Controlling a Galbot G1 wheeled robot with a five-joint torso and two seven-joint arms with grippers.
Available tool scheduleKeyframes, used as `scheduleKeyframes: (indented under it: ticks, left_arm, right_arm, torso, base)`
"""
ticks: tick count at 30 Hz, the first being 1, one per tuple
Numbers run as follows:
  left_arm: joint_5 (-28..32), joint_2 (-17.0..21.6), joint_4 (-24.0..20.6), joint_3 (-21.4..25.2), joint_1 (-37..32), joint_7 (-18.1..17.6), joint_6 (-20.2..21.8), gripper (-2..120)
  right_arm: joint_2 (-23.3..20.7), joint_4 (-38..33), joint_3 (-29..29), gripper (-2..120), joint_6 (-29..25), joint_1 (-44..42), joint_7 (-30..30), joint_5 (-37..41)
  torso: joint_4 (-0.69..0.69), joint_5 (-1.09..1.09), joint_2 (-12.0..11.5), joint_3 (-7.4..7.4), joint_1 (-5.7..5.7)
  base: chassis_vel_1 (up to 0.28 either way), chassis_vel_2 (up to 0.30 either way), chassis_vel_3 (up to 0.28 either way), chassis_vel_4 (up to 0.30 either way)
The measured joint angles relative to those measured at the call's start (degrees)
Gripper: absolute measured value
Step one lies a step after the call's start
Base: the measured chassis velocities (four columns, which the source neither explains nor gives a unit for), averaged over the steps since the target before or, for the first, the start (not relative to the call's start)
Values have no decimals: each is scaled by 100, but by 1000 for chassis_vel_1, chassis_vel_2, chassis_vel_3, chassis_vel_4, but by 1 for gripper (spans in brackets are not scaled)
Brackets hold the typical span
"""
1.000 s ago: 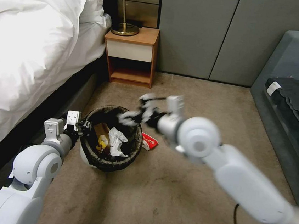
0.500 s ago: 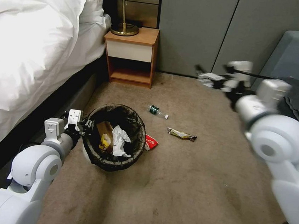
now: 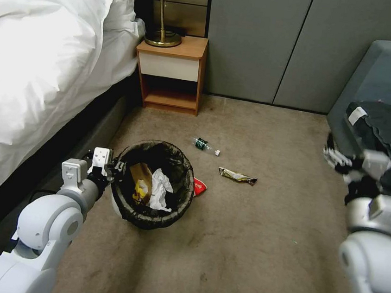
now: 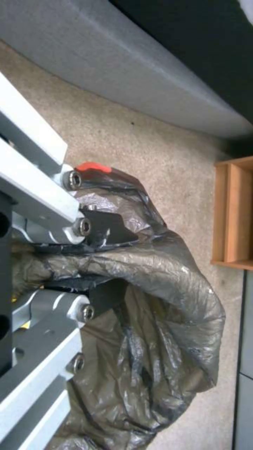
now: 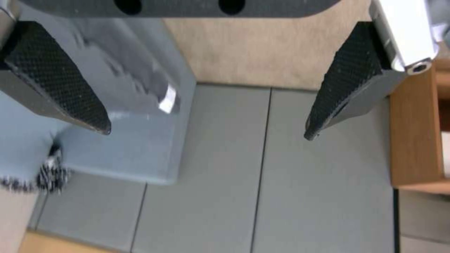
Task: Pick up the trash bin, then pick up the garbage from the floor and place it into the trash bin.
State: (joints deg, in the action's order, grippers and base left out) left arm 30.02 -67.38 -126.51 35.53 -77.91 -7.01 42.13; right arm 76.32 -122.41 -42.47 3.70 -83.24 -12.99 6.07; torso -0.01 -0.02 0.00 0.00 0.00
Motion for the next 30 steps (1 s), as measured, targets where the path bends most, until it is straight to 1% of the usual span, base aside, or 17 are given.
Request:
scheduleKeyframes:
  ticks: [4, 5, 10, 30]
  left_arm:
    - [-12, 0, 12, 5, -27, 4, 0, 5]
    - [-19, 0, 12, 18, -52, 18, 0, 5]
    - [-43, 6, 23, 53, -95, 56, 0, 5]
    - [-67, 30, -1, 52, -67, 92, 0, 5]
  right_arm:
    - [220, 128, 41, 100, -178, -99, -27, -98]
    - [304, 215, 48, 100, -238, -103, -95, -121]
    - [401, 337, 60, 100, -307, -54, -207, -61]
    - [383, 469, 229, 100, -180, 154, -216, 66]
  torso:
    - [1, -1, 0, 0, 0]
    - [1, 2, 0, 0, 0]
    - [1, 1, 0, 0, 0]
    - [1, 2, 0, 1, 0]
  base:
    - [0, 0, 0, 0]
    - [0, 0, 0, 0]
    - [0, 0, 0, 0]
    - [0, 0, 0, 0]
